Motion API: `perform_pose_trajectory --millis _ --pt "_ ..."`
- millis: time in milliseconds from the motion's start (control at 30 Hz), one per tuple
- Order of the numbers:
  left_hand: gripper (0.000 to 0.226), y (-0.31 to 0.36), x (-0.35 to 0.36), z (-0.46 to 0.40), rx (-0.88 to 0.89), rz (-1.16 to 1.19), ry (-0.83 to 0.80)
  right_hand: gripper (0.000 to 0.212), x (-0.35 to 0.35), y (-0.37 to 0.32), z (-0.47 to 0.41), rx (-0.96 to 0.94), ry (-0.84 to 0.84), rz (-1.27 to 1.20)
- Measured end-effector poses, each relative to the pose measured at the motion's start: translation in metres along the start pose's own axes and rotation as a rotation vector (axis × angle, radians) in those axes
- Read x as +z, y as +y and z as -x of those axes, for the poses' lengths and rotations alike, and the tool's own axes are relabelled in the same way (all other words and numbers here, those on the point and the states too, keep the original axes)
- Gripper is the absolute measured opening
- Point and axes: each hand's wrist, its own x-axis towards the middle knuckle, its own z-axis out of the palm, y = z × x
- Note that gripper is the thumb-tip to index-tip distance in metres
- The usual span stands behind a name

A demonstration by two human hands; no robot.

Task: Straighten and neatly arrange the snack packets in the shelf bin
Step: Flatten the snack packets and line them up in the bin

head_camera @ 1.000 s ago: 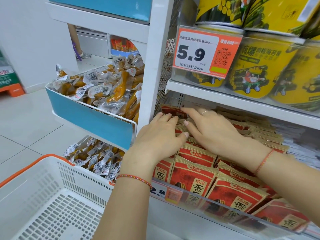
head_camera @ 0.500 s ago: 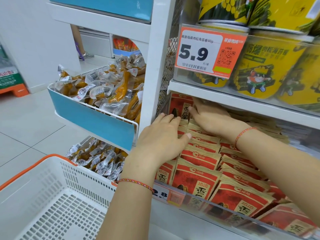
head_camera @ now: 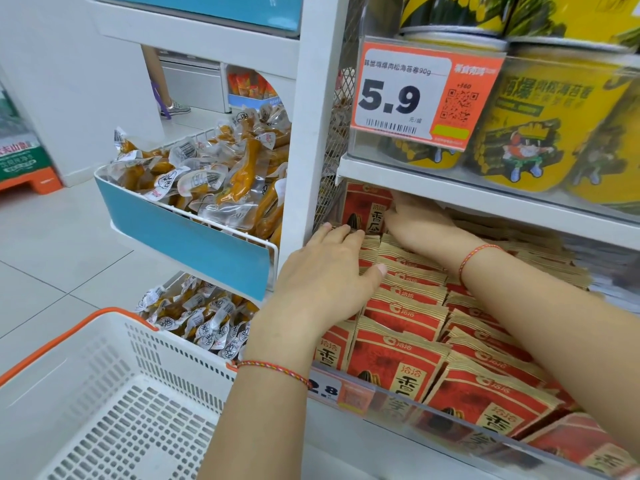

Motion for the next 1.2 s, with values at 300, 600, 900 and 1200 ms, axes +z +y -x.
perform_pose_trajectory --millis 300,600,900,1200 --pt "0.064 0.0 0.0 0.001 0.002 0.003 0.015 0.049 -0.004 0.001 0.004 -0.037 -0.073 0.0" --pt "0.064 0.0 0.0 0.001 0.0 0.003 0.023 0.031 -0.015 -0.003 0.008 -0.042 -0.127 -0.169" --pt "0.062 0.0 0.0 0.002 0.012 0.02 0.041 0.022 -0.01 -0.017 0.022 -0.156 0.085 0.121" --pt "0.022 -0.01 -0.02 0.014 0.084 0.638 0.7 0.018 -0.029 -0.023 0.088 -0.449 0.266 0.359"
